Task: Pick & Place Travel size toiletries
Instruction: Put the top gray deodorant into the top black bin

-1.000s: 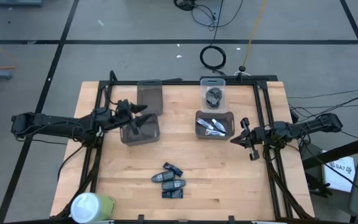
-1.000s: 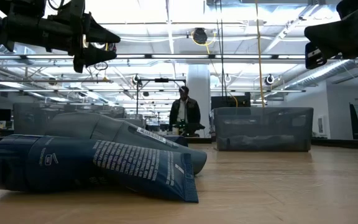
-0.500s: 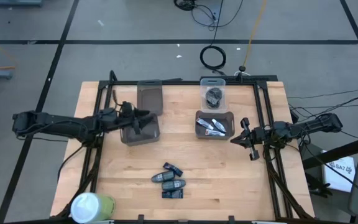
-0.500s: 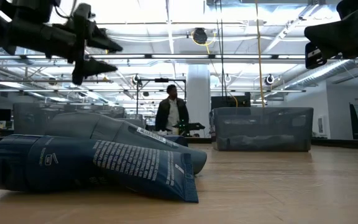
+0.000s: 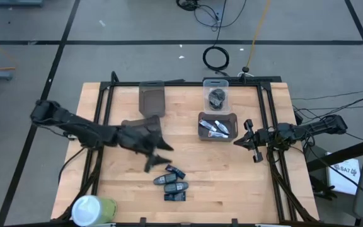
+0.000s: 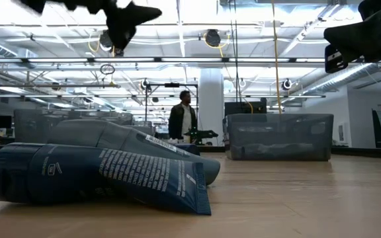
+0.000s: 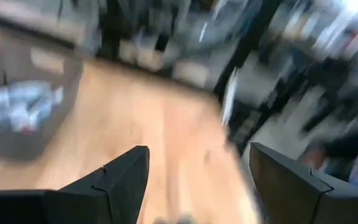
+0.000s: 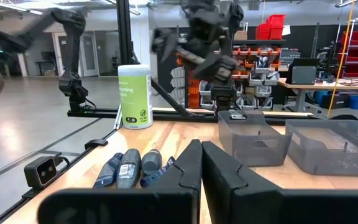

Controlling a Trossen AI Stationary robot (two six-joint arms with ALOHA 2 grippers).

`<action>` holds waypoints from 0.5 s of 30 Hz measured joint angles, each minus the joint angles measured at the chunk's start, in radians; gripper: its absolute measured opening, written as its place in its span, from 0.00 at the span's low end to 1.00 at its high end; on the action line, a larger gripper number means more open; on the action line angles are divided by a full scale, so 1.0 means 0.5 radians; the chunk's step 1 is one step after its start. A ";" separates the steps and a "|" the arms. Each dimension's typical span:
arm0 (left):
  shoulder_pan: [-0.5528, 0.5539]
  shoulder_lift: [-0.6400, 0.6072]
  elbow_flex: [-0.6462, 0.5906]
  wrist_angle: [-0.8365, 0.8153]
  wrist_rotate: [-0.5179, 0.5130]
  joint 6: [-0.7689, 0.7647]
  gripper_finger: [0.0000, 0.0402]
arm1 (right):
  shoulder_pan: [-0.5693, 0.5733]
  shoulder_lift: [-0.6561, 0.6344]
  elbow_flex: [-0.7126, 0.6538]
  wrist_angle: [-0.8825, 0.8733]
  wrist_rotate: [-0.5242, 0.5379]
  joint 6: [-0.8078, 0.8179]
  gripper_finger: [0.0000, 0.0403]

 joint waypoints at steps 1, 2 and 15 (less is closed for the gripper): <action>-0.046 0.066 0.129 -0.221 -0.048 0.017 0.67 | 0.000 0.000 0.000 0.000 0.000 0.000 0.00; -0.092 0.142 0.274 -0.442 -0.104 0.019 0.67 | 0.000 0.000 0.000 0.000 0.000 0.000 0.00; -0.498 0.959 1.120 -1.646 -0.245 -0.623 0.67 | 0.000 0.000 0.000 0.000 0.000 0.000 0.00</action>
